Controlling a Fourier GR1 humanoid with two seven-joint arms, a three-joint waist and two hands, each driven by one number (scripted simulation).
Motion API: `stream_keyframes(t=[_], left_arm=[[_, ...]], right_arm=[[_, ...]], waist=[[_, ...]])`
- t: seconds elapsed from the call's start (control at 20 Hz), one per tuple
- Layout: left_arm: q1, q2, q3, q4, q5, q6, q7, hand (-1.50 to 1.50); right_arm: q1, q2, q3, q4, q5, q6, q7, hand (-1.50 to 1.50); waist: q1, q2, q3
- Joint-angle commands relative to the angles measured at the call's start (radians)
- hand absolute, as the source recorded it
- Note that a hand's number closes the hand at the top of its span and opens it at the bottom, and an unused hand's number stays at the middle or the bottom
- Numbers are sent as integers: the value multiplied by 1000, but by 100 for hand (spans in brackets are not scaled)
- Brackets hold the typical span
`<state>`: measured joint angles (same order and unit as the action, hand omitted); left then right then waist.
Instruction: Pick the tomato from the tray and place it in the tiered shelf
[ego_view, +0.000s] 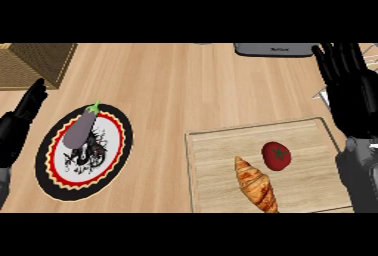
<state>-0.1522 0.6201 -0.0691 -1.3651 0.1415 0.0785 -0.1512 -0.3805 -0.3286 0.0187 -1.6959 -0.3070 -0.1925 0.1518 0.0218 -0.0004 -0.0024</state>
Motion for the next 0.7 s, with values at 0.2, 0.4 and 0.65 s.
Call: stream_keyframes(t=[0.2, 0.4, 0.65], left_arm=[[97, -75, 67, 33, 111, -5, 115, 0], [124, -128, 48, 60, 137, 6, 153, 0], [171, -152, 36, -27, 139, 23, 202, 0]], right_arm=[[0, 76, 245, 26, 252, -31, -62, 150], [120, -75, 135, 155, 565, -313, 12, 150], [281, 163, 432, 51, 805, -487, 73, -150]], waist=[[10, 1, 1], [-37, 0, -7], [-20, -7, 2]])
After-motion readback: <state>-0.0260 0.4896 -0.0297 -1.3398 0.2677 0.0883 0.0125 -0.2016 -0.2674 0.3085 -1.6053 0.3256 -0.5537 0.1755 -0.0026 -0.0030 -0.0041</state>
